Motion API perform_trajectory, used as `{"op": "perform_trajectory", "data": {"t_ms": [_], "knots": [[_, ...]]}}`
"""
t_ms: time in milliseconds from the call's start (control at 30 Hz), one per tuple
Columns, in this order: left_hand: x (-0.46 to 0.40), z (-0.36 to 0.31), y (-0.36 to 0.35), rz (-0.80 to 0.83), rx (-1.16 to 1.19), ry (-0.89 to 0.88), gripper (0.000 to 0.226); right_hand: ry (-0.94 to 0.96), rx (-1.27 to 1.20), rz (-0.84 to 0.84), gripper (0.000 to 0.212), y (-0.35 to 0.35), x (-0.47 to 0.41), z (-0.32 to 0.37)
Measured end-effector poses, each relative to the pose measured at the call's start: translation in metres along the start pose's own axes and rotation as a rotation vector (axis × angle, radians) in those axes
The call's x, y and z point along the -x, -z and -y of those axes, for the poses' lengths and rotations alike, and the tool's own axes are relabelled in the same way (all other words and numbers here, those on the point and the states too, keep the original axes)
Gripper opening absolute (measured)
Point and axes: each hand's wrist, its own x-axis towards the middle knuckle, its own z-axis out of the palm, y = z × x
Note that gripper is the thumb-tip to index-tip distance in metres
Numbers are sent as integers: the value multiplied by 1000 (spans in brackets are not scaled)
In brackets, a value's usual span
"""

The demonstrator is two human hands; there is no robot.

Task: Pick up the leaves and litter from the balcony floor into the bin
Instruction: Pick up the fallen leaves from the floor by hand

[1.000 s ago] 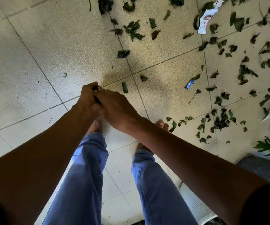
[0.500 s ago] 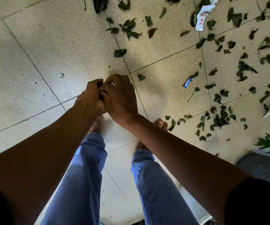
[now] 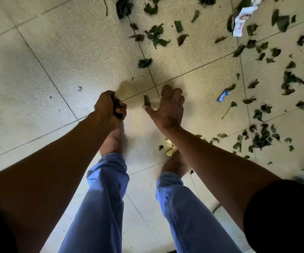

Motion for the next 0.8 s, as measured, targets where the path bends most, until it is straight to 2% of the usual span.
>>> {"op": "perform_trajectory", "data": {"t_ms": [133, 233, 300, 500, 633, 700, 800], "knots": [[-1, 5, 13, -17, 1, 16, 37, 168, -93, 51, 57, -13, -6, 7], [-2, 8, 20, -8, 25, 54, 37, 324, -28, 50, 33, -20, -10, 10], [-3, 8, 21, 8, 29, 67, 36, 374, 16, 52, 26, -22, -15, 10], [1, 4, 11, 66, 47, 62, 36, 545, 103, 76, 24, -16, -34, 8], [1, -6, 4, 101, 81, 66, 35, 494, -29, -37, 19, 0, -57, 21], [1, -11, 1, 109, 78, 60, 35, 445, -142, -82, 27, 9, -73, 32], [2, -18, -1, 116, 66, 46, 35, 462, -112, -63, 48, 11, -93, 47]]}}
